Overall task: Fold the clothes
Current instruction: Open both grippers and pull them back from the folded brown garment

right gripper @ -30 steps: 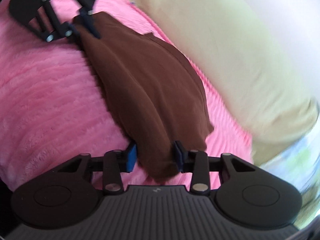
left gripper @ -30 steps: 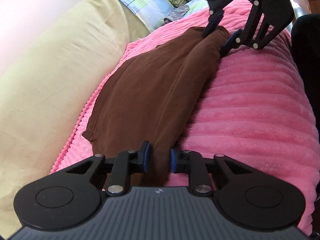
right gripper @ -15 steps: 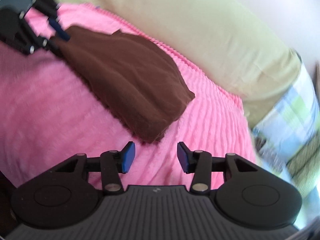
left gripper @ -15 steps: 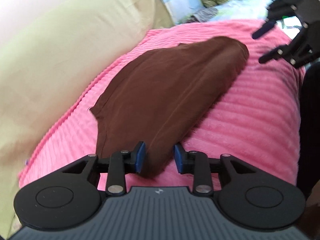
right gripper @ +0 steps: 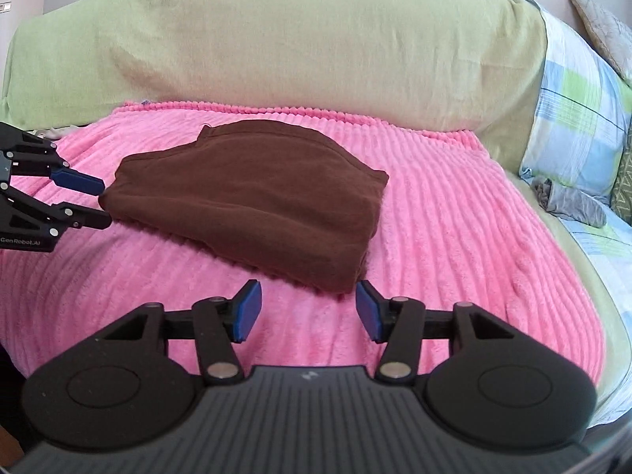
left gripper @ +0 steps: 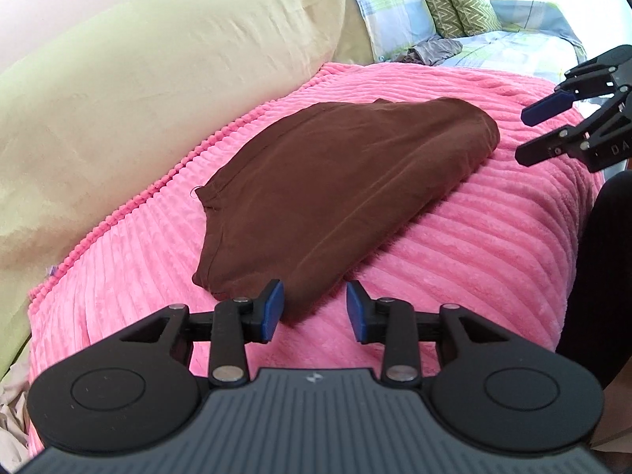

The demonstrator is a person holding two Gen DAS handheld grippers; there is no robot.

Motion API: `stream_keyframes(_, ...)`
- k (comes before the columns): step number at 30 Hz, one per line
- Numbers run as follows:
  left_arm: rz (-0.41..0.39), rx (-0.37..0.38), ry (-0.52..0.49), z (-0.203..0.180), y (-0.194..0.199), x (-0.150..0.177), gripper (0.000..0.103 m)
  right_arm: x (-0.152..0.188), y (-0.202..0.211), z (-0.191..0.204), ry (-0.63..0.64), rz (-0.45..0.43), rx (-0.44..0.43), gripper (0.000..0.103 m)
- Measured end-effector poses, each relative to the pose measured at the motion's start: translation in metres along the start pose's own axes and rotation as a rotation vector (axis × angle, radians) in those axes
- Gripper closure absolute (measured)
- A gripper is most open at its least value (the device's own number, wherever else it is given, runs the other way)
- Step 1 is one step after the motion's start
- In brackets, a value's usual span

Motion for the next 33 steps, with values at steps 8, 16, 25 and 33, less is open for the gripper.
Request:
stream_keyframes(8,-0.011,-0.002,0.0,-0.003,0.0,-0.004,0.058,-0.002,0.003,0.003,-0.031,-0.011,-0.007,0.047)
stream_keyframes(16,-0.007,-0.009,0.021,0.001,-0.001,-0.004,0.058,-0.005,0.002,0.003,-0.035,-0.018,-0.01,0.045)
stream_keyframes(25,0.001,-0.006,0.004,-0.002,-0.006,-0.004,0.057,-0.007,-0.006,0.007,-0.016,-0.011,-0.022,0.044)
stream_keyframes(33,-0.037,0.005,-0.059,-0.01,-0.003,-0.003,0.057,-0.007,-0.007,0.006,-0.005,0.0,-0.021,0.044)
Point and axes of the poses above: each gripper's, at about its wrist camera, not at the fingertips, and y roughly against the way its jaws point, z to its left, x to its underside, the point moved 1 cm from there along -y, roughly the way its jaws point, and after that the axes turned 8 degrees about -z, right-handed, at the moved point
